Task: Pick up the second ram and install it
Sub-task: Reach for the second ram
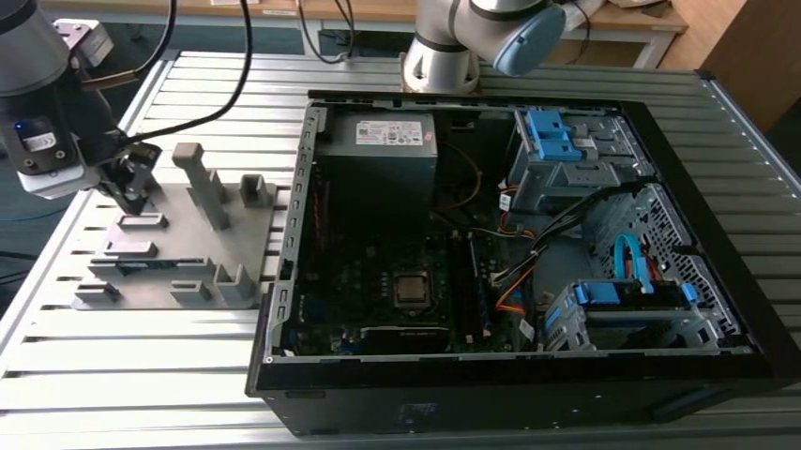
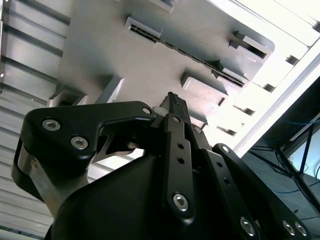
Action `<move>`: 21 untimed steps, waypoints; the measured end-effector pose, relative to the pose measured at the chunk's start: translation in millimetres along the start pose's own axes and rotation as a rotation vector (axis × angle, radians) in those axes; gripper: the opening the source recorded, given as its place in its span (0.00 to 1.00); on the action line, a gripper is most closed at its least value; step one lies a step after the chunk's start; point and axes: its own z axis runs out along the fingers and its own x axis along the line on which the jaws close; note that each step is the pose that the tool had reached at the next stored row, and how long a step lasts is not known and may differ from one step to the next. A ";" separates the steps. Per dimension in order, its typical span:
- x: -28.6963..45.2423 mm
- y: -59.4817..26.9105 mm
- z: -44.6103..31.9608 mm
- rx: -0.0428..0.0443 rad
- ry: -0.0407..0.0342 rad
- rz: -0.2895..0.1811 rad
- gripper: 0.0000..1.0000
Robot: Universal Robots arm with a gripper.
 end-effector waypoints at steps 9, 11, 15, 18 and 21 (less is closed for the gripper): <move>0.2 -2.2 9.6 0.0007 0.0002 0.000 0.10; 0.2 -4.8 11.0 0.0014 -0.0002 0.000 0.10; 0.3 -7.7 12.4 0.0147 -0.0010 -0.002 0.10; 0.3 -7.8 13.5 0.0504 -0.0033 -0.009 0.10; 0.4 -8.0 18.0 0.0521 -0.0008 -0.032 0.10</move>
